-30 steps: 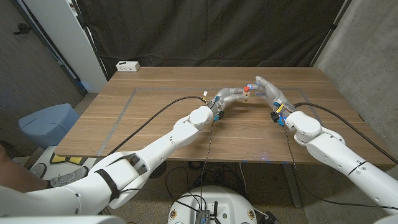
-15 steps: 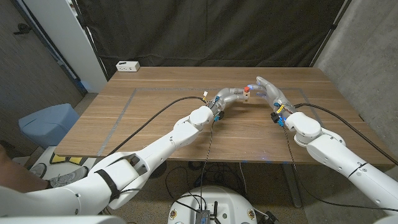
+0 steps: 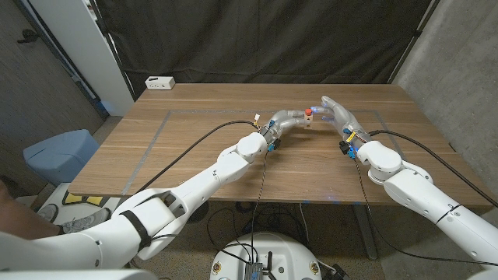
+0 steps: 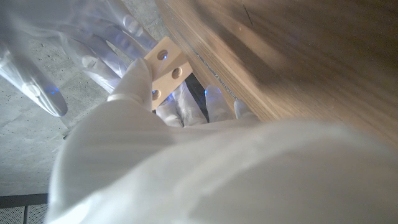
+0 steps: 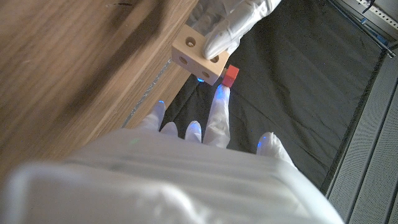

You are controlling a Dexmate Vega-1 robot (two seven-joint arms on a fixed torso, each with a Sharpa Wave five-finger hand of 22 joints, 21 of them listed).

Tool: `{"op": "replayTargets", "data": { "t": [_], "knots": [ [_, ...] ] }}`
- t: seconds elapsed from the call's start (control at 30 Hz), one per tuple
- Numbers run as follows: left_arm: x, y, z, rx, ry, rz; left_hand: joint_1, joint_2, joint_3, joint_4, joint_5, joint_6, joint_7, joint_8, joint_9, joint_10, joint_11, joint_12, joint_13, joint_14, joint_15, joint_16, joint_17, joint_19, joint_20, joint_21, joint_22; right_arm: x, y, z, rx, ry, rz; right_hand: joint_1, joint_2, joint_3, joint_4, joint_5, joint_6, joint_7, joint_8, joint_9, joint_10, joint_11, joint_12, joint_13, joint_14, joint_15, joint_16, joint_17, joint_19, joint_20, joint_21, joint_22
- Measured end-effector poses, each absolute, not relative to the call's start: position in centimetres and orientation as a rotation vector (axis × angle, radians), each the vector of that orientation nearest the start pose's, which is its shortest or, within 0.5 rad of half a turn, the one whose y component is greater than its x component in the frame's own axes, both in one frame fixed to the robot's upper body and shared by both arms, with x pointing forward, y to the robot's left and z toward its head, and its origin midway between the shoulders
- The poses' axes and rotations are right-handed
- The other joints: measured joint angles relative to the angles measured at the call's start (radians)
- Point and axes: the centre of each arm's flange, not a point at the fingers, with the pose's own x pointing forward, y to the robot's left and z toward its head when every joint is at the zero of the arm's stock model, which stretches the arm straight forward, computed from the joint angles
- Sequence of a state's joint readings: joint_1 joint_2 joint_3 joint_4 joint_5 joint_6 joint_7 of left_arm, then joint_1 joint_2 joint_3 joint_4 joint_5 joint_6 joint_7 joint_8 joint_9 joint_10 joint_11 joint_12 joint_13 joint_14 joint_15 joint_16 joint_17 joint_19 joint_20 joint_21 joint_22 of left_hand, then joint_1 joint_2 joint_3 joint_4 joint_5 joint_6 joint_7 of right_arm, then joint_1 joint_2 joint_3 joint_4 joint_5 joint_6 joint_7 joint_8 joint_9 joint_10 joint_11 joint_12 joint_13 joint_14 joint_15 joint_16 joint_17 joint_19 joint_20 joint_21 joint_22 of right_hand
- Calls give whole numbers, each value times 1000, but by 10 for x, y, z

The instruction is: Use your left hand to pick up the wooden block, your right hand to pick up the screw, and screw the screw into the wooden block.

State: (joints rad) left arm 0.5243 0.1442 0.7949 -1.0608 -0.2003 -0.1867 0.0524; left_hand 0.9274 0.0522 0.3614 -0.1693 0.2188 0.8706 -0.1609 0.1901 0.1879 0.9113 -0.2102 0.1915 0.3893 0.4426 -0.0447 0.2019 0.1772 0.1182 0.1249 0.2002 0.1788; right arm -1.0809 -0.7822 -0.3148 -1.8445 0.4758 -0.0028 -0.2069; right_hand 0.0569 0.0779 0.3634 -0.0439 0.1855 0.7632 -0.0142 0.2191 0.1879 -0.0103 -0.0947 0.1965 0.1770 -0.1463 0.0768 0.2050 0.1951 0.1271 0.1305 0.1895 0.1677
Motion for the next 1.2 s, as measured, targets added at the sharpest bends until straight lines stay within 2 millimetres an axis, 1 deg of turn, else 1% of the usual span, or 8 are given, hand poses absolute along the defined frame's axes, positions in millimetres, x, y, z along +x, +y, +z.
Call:
{"op": "replayTargets", "data": {
  "t": [0.13,0.33,0.47,0.53,0.6,0.8,0.97,1.2],
  "knots": [
    [668,-5,-11,405,-583,-507,0,0,0,0,0,0,0,0,0,0,0,0,0,0,0,0,0,0,0,0,0,565,-277,-19,-300,-543,141,0,0,0,0,0,5,-2,0,1,20,5,7,0,9,-2,0,0,6,-6,0,0],
    [671,-5,-9,405,-581,-508,0,0,0,0,0,0,0,0,1,0,0,0,0,0,0,0,0,0,0,0,0,565,-277,-19,-301,-539,139,0,0,0,0,0,11,3,0,1,28,4,7,0,14,-4,0,0,11,0,0,0],
    [672,-6,-8,405,-581,-509,0,0,0,0,0,0,0,0,1,-1,0,0,0,0,0,0,0,0,0,0,0,564,-277,-19,-304,-537,138,5,5,0,0,0,21,3,0,1,30,6,7,0,21,-4,0,0,11,0,0,0],
    [673,-6,-8,405,-581,-510,0,0,0,0,0,0,0,0,1,-1,-1,0,0,0,0,0,0,0,0,0,0,564,-277,-19,-305,-537,138,5,5,4,-4,0,21,3,0,1,30,6,7,0,21,-4,0,0,11,0,0,0],
    [674,-6,-7,405,-580,-510,0,0,0,0,0,0,0,0,1,-1,-1,0,0,0,0,0,0,0,0,0,0,564,-277,-19,-306,-535,138,5,5,4,-4,0,21,3,0,1,36,0,7,2,21,-4,0,0,11,0,0,0],
    [676,-6,-6,406,-579,-510,0,0,0,0,-1,0,0,0,1,-1,-1,0,0,0,0,0,0,0,0,0,0,564,-277,-19,-310,-533,142,5,5,4,-4,0,36,7,0,1,39,4,7,2,30,-5,0,0,14,-4,0,0],
    [677,-6,-6,407,-577,-509,0,0,0,0,-3,0,0,0,1,-1,-1,0,0,0,0,0,0,0,0,0,0,564,-277,-18,-313,-532,149,5,5,7,-2,0,38,9,0,2,46,3,7,2,30,-5,0,-4,18,0,0,0],
    [677,-6,-5,408,-578,-510,0,0,0,0,0,0,0,0,0,-1,-1,0,0,0,0,0,0,0,0,0,0,563,-276,-18,-319,-535,164,5,5,7,-2,0,46,10,0,3,50,0,7,2,30,-5,0,-2,22,-3,0,0]
  ]
}}
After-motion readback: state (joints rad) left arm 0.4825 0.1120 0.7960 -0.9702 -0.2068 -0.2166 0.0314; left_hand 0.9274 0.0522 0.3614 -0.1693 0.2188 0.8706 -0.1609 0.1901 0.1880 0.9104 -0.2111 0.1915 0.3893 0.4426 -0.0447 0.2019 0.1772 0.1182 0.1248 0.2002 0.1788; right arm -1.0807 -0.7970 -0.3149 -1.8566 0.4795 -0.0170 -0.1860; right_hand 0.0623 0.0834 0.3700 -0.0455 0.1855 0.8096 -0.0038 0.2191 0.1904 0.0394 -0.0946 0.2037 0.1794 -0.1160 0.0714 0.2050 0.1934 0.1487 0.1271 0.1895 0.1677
